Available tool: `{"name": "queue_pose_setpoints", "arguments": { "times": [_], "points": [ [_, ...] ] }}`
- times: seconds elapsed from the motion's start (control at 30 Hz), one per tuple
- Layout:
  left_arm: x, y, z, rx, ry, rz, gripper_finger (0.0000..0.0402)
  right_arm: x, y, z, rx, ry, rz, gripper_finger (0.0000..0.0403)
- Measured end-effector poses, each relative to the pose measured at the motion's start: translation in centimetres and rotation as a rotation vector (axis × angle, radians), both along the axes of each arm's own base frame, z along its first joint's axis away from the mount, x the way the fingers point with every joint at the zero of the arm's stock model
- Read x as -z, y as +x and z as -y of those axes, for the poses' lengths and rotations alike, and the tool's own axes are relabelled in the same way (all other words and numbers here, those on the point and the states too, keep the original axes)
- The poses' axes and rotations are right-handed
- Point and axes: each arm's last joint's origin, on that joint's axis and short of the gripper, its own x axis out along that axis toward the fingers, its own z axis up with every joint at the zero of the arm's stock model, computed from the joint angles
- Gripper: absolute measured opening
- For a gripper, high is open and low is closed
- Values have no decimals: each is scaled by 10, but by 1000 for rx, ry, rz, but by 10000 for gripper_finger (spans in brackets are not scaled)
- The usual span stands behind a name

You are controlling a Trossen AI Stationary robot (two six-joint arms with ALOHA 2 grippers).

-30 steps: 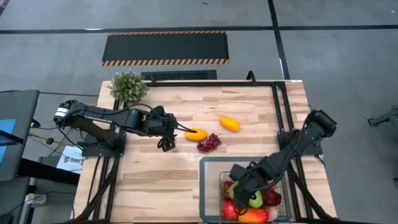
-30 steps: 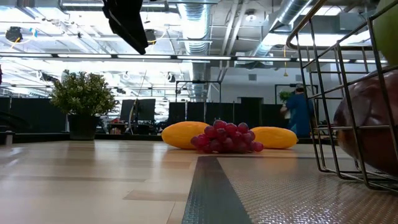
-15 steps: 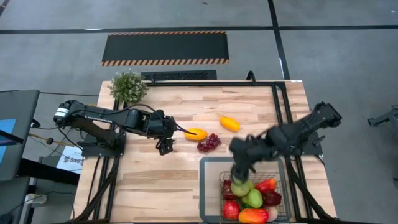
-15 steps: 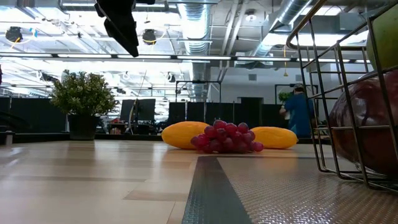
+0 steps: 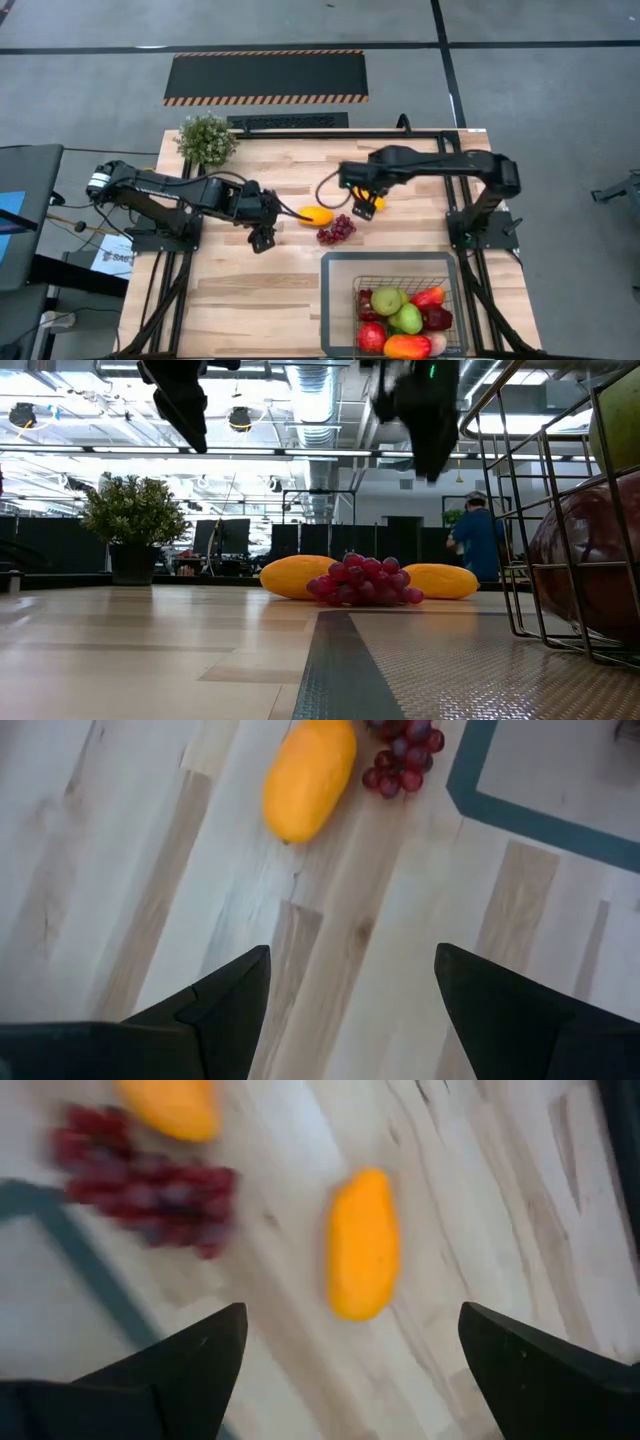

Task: Build produce basket
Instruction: Put the right yellow mango into the wire basket

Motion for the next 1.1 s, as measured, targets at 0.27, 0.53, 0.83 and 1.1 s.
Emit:
{"name": "queue_pose_setpoints", "arguments": {
  "times": [0.27, 0.53, 0.83, 1.1],
  "points": [
    [0, -2, 6, -5, 10, 0, 271, 63, -18, 46, 77, 22, -17, 379],
    [0, -2, 6, -23, 25, 5, 271, 110, -15, 51, 69, 75, -6, 379],
    [0, -2, 6, -37, 21, 2, 271, 143, -9, 62, 96, 142, -70, 372],
    [1, -5, 5, -41, 25, -24, 271, 158, -2, 52, 59, 196, -99, 272]
  ]
}}
